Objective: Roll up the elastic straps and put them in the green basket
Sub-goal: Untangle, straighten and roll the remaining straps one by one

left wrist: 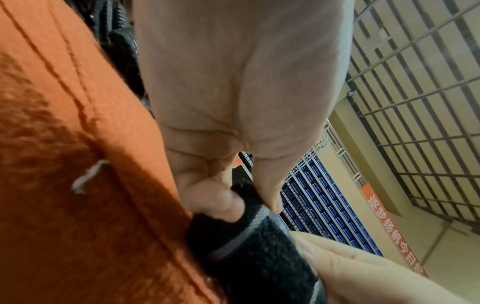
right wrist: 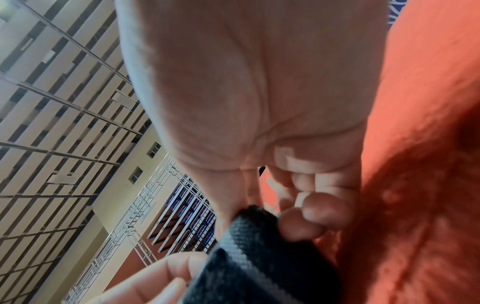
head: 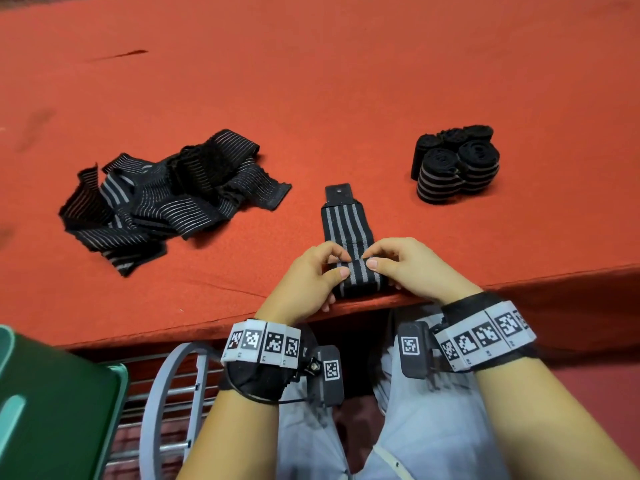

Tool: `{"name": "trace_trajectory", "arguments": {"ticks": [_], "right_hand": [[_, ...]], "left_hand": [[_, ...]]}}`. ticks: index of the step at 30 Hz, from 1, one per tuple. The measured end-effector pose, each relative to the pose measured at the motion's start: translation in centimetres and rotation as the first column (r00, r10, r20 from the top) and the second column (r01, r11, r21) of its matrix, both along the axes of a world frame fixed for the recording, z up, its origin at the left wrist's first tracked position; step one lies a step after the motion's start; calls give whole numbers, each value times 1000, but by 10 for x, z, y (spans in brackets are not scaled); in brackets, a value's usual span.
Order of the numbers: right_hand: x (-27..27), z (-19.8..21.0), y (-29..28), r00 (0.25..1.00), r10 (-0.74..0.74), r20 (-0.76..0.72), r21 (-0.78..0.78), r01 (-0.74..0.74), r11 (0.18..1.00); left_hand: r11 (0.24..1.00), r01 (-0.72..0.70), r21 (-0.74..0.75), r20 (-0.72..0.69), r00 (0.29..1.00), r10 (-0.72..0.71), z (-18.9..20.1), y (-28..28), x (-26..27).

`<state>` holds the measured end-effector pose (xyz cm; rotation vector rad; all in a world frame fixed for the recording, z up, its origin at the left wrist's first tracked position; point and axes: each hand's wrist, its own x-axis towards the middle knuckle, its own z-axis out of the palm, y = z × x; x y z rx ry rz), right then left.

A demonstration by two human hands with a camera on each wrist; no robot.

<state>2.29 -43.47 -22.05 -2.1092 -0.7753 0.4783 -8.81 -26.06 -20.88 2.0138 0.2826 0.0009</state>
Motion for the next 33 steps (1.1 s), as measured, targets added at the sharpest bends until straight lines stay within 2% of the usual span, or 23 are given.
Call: {"name": "trace_trajectory", "arguments": {"ticks": [4, 7, 10, 15, 20, 26, 28, 33], "right_hand": [[5, -1, 6, 994, -105, -25, 50, 106, 993], [4, -1, 10, 983, -169, 66, 49, 166, 985], [0, 0, 10, 980, -117, 160, 83, 105, 991], [4, 1, 4, 993, 39, 111, 12, -41, 999], [5, -3, 8, 992, -4, 130, 13, 3, 1000], [-1, -1, 8, 972, -65, 225, -16, 70, 997], [-4, -1, 6, 965, -33, 259, -49, 47, 998], [-6, -1, 1, 972, 71, 224, -75, -55, 996]], "left_hand": [[976, 16, 216, 43, 999, -26, -3, 4, 5], [963, 20, 268, 21, 999, -26, -1, 5, 10], [944, 33, 329, 9, 999, -38, 1, 8, 15], [947, 45, 320, -10, 999, -44, 0, 9, 20], [929, -32, 368, 51, 999, 14, -4, 6, 18], [891, 11, 453, 20, 1000, -22, -7, 5, 14], [884, 3, 467, 27, 999, -18, -5, 5, 14], [909, 22, 416, 23, 999, -34, 2, 9, 12]]}}
